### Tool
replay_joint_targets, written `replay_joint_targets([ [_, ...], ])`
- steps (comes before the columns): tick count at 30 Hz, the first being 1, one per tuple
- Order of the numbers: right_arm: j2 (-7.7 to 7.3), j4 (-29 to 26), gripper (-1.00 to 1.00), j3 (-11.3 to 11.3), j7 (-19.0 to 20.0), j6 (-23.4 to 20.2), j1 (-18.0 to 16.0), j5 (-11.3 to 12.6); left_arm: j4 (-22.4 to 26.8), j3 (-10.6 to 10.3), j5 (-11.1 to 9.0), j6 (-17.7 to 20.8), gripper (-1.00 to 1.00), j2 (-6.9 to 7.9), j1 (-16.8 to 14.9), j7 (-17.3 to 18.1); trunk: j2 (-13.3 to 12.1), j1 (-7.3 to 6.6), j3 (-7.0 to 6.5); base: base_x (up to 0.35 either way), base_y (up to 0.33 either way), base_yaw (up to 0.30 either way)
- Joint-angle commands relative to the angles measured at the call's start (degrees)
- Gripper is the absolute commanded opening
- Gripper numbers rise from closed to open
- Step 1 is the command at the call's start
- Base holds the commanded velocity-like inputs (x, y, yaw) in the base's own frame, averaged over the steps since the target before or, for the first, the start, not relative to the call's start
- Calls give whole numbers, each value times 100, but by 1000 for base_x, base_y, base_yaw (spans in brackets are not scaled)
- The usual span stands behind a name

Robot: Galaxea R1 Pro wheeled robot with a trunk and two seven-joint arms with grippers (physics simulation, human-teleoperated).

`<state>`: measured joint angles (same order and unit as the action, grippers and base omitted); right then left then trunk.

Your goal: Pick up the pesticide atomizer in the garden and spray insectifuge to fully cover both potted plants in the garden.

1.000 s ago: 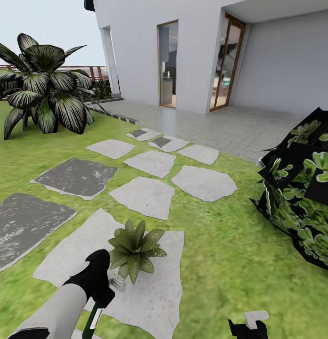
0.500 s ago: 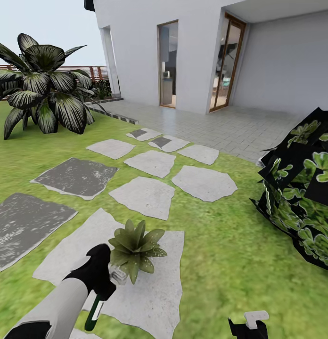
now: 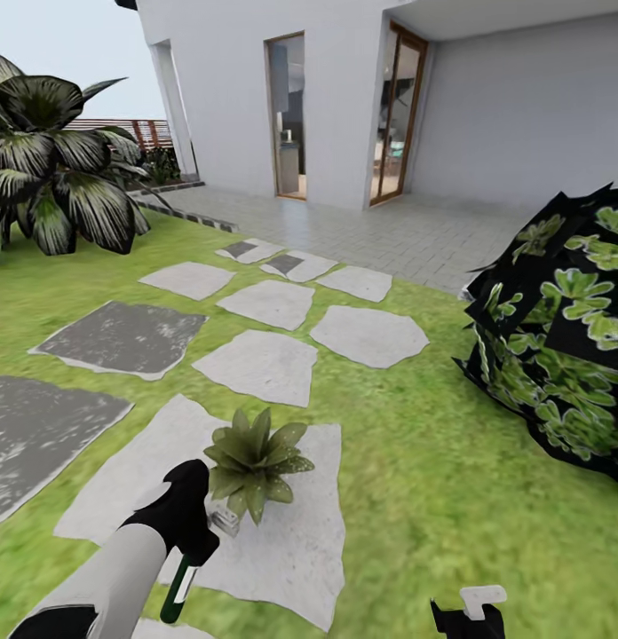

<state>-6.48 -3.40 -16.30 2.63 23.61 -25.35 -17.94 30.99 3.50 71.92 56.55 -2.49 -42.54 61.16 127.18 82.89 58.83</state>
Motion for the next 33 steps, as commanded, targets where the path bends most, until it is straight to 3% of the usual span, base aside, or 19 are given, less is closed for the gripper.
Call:
replay_joint_targets([
  [1,0,6,100,-49,27,21,-5,-25,11,37,59,22,-100,-6,0,54,2,-1,5,61,307,-299],
  [9,6,6,100,-49,27,21,-5,-25,29,37,69,22,-100,-22,0,49,2,-1,5,91,241,-270],
  [21,-11,6,100,-49,27,22,-5,-34,54,39,97,22,-100,38,-66,45,2,-1,5,4,6,-14],
  [26,-11,6,100,-49,27,21,-5,-34,48,34,418,22,-100,29,-13,45,2,-1,5,0,0,0],
  [33,-11,7,100,-49,27,21,-5,-34,47,38,480,31,-100,4,-17,43,2,-1,5,144,120,0],
])
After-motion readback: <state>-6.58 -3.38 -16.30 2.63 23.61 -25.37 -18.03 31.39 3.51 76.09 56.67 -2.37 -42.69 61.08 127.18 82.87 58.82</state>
